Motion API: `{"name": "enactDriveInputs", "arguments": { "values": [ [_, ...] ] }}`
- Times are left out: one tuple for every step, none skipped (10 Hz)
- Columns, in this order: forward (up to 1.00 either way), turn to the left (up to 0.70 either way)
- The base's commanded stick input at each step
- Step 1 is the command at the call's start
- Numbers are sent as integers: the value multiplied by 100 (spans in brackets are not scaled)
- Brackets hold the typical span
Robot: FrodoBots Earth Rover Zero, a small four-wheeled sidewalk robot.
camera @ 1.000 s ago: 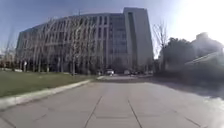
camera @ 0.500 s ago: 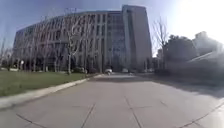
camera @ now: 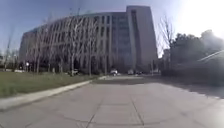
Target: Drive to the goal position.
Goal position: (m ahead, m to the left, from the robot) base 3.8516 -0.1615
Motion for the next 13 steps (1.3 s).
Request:
{"name": "enactDriveInputs", "arguments": {
  "values": [
    [100, 24],
    [100, 8],
    [100, 5],
    [100, 5],
    [100, 5],
    [100, 5],
    [100, 5],
    [100, 5],
    [100, 5],
    [100, 5],
    [100, 5],
    [100, 5],
    [100, 5]
  ]
}}
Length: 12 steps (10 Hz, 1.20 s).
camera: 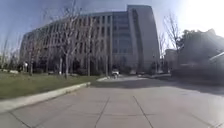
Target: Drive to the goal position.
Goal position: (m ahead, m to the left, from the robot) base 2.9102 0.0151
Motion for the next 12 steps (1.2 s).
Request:
{"name": "enactDriveInputs", "arguments": {
  "values": [
    [100, 5],
    [100, 5],
    [100, 5],
    [100, 5],
    [100, 5],
    [100, 5],
    [100, 6],
    [100, 12],
    [100, 22],
    [100, 37],
    [100, 45],
    [100, 37]
  ]
}}
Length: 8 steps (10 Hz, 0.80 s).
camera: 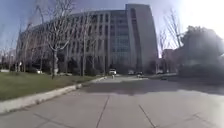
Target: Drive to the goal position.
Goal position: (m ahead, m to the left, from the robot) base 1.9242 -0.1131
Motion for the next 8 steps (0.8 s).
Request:
{"name": "enactDriveInputs", "arguments": {
  "values": [
    [100, 25],
    [100, 13],
    [100, 5],
    [100, 5],
    [100, 5],
    [100, 5],
    [100, 5],
    [100, 5]
  ]
}}
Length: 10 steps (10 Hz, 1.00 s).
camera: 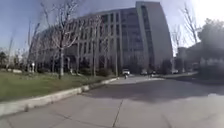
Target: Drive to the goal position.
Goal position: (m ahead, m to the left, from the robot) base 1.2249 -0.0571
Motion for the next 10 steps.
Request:
{"name": "enactDriveInputs", "arguments": {
  "values": [
    [100, 5],
    [100, -1],
    [100, -10],
    [100, -19],
    [100, -29],
    [100, -35],
    [100, -35],
    [100, -21],
    [100, -5],
    [100, 5]
  ]
}}
